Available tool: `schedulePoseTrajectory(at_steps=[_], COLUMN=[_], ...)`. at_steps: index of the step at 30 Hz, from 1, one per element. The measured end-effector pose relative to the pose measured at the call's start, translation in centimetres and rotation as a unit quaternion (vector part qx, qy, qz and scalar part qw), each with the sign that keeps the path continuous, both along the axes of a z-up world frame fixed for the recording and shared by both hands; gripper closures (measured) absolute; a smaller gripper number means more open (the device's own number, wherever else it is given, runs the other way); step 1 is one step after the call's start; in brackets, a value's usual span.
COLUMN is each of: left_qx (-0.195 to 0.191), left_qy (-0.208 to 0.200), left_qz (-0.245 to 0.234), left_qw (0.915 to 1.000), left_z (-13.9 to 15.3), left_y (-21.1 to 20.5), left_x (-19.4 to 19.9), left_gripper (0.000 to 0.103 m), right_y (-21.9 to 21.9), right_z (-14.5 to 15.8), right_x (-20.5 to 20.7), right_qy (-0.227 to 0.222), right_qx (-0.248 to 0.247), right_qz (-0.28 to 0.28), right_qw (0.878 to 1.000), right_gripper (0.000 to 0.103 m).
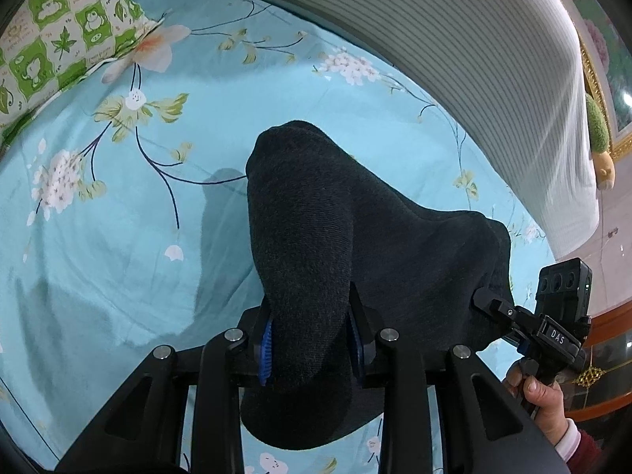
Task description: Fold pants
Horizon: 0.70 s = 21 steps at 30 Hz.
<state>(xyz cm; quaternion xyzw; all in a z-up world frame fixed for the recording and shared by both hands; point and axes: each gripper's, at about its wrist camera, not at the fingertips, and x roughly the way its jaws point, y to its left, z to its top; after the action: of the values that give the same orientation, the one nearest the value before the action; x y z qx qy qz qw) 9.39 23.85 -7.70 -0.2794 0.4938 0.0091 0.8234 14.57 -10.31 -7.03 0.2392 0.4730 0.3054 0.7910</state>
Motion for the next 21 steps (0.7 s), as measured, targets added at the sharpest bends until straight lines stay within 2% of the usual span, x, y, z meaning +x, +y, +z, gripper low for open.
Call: schedulePoseTrajectory(at_steps=[9, 14, 21], left_qx=[0.008, 0.05, 0.077], left_qy=[0.005, 0.01, 0.018], left_qz=[0.0, -0.008, 0.0], left_qw=[1.0, 0.9987, 0.9968], left_z=[-0.7, -0.3, -0.4], left_y=[-0.1, -1.0, -1.8], left_x=[0.0, -0.1, -0.7], left_gripper=[0.065, 0.054, 0.044], right_y=[0.0, 0.1, 0.6], right_z=[-0.5, 0.0, 1.0], right_x=[0.2, -0.1, -0.6], right_qy=[0.003, -0.015, -0.043], right_qx=[-0.013, -0.054, -0.102], right_qz=[-0.001, -0.002, -0.022], right_qw=[1.0, 0.998, 0.994], right_gripper=[0.046, 0.042, 0.035])
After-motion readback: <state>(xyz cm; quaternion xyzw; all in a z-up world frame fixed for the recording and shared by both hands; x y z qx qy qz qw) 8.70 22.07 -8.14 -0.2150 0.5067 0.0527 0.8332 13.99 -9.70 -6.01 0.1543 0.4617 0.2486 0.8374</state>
